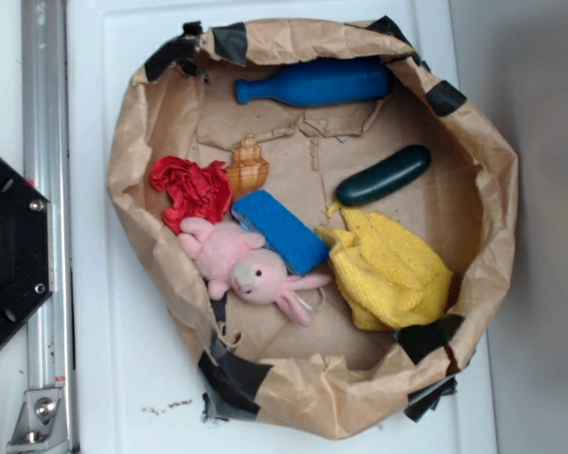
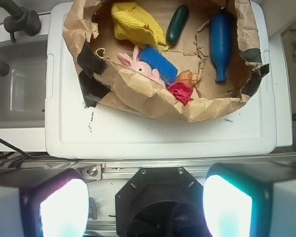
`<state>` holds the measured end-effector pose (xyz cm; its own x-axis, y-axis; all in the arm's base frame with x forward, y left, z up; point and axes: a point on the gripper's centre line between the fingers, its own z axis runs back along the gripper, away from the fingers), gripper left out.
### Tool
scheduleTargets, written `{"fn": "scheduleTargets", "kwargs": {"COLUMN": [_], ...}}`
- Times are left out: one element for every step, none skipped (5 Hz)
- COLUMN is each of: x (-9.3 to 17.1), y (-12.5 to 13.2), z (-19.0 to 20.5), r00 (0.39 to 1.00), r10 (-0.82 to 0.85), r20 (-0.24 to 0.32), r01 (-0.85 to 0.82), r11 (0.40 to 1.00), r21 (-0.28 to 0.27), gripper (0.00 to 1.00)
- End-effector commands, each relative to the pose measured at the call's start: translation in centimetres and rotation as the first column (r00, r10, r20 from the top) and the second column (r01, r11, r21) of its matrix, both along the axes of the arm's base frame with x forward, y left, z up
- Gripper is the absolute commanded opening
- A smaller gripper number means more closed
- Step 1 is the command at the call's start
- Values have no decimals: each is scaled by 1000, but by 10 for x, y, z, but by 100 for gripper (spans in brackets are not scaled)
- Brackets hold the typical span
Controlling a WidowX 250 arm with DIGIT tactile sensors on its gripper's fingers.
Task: Grab the plastic pickle.
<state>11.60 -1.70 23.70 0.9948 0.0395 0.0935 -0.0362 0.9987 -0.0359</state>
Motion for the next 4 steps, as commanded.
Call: {"fn": "scheduleTargets", "kwargs": {"x": [0, 50, 98, 141], "y": [0, 19, 39, 58], "z": [0, -36, -57, -79], "r00": [1000, 976, 935, 892], "r10": [0, 209, 353, 452], "r20": [0, -55, -20, -3], "r01": [0, -206, -352, -450], "r11": [1000, 977, 935, 890], "r21": [0, 56, 44, 79], "gripper": [100, 100, 100, 100]}}
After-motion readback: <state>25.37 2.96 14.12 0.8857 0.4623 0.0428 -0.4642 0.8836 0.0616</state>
